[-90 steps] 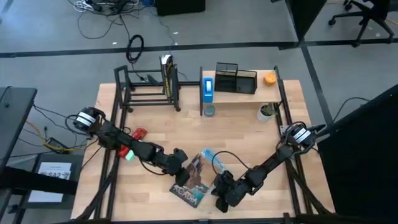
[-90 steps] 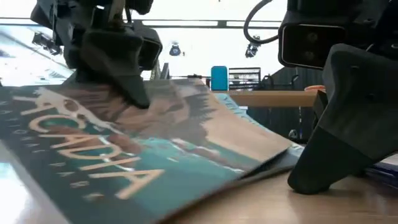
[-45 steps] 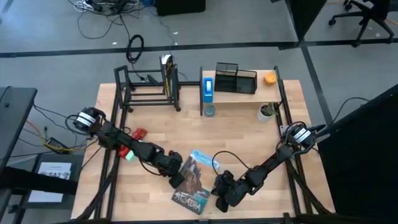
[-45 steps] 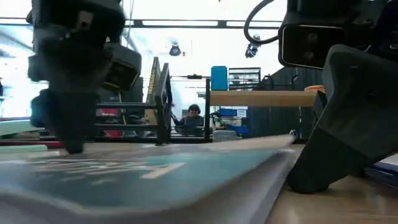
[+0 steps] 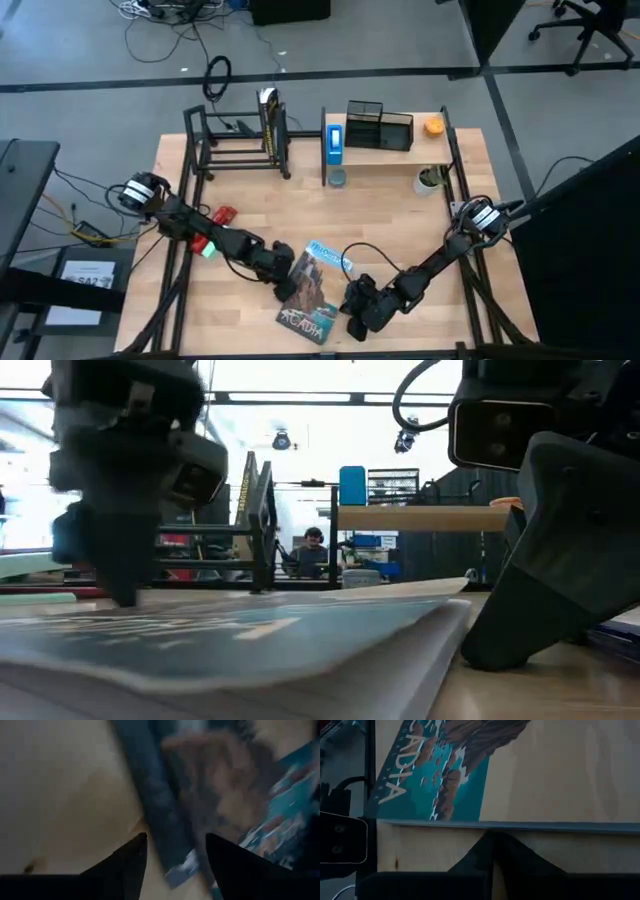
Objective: Stock shelves
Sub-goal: Put the brown book on the book organizer
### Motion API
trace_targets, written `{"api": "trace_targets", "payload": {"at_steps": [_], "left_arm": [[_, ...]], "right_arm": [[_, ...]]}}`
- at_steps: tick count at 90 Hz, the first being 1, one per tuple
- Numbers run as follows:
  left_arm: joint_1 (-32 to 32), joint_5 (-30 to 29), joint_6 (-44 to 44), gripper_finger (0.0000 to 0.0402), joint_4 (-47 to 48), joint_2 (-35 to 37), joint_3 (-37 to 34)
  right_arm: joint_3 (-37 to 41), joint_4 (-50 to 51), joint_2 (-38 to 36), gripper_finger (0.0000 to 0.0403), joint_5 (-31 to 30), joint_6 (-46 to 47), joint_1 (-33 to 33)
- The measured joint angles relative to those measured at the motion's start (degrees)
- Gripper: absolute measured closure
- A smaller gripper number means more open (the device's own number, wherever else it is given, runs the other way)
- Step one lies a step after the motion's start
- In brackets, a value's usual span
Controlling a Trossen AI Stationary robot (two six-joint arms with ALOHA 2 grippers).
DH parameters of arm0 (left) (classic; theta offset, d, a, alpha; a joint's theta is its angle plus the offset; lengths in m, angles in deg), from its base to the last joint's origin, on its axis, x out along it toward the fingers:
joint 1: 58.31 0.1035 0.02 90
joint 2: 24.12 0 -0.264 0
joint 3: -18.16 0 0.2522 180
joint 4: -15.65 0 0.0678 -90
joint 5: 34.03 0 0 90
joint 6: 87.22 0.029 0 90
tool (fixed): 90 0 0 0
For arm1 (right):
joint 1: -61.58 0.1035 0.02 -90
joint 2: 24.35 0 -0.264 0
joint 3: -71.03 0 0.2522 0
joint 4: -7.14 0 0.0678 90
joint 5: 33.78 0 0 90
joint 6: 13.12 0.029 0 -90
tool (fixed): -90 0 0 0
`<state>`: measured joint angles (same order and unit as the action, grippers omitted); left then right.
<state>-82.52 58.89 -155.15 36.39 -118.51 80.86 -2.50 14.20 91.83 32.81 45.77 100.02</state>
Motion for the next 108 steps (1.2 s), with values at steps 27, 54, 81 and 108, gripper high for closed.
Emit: {"api": "trace_targets", "payload": {"at_steps": [27, 54, 81, 108], "left_arm": [[-0.2, -6.0, -1.3, 0.022, -1.8, -1.6, 0.1], [-0.1, -5.2, -3.3, 0.022, -8.5, -7.0, 0.2], [0.0, -4.7, -2.8, 0.022, -17.2, -7.6, -0.1], [-0.1, -2.2, -2.8, 0.022, -22.1, -7.5, -0.3]], "right_arm": [[0.0, -0.9, 0.0, 0.0403, -0.4, 0.0, -0.5], [0.1, -1.7, 0.0, 0.0403, 0.1, 0.0, -1.7], [0.1, -2.0, 0.0, 0.0403, 0.6, 0.0, -2.4], [-0.1, 0.2, 0.0, 0.0403, 1.4, 2.7, -1.7]]}}
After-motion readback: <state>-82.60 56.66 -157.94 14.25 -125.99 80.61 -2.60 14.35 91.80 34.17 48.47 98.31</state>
